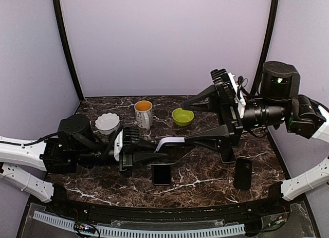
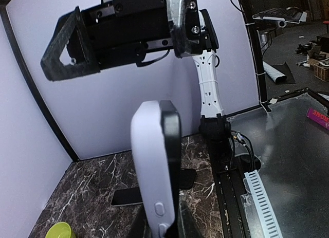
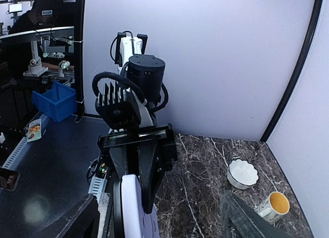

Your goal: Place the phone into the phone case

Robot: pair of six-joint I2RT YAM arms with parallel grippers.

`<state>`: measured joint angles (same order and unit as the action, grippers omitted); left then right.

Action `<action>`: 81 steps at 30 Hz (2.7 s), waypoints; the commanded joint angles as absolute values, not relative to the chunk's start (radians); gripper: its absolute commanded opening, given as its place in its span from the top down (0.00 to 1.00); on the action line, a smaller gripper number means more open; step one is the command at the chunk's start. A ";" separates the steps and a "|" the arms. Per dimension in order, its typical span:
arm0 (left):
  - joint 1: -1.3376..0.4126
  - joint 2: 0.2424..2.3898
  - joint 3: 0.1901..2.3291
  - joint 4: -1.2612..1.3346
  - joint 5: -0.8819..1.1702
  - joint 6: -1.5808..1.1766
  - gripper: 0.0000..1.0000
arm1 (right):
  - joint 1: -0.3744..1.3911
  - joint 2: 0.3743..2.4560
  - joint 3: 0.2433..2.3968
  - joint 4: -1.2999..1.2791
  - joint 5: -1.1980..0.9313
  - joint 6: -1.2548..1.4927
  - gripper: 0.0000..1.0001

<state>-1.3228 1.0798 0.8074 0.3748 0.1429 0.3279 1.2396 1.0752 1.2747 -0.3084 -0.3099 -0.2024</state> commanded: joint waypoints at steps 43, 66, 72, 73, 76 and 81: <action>-1.322 1.072 0.912 0.289 0.088 0.274 1.00 | 1.308 1.321 1.583 -0.616 -0.166 -0.346 1.00; -1.307 1.010 0.809 0.583 0.209 0.047 1.00 | 1.287 1.072 1.164 -0.113 -0.213 -0.156 0.36; -1.307 1.015 0.808 0.593 0.215 0.038 1.00 | 1.283 1.111 1.187 -0.099 -0.259 -0.133 0.86; -1.307 1.012 0.807 0.596 0.216 0.036 1.00 | 1.281 1.119 1.194 -0.110 -0.260 -0.131 0.94; -1.307 1.005 0.798 0.623 0.213 0.025 1.00 | 1.276 1.133 1.190 -0.119 -0.267 -0.118 0.82; -1.307 0.990 0.767 0.715 0.193 0.005 1.00 | 1.273 1.136 1.121 -0.070 -0.284 -0.076 0.42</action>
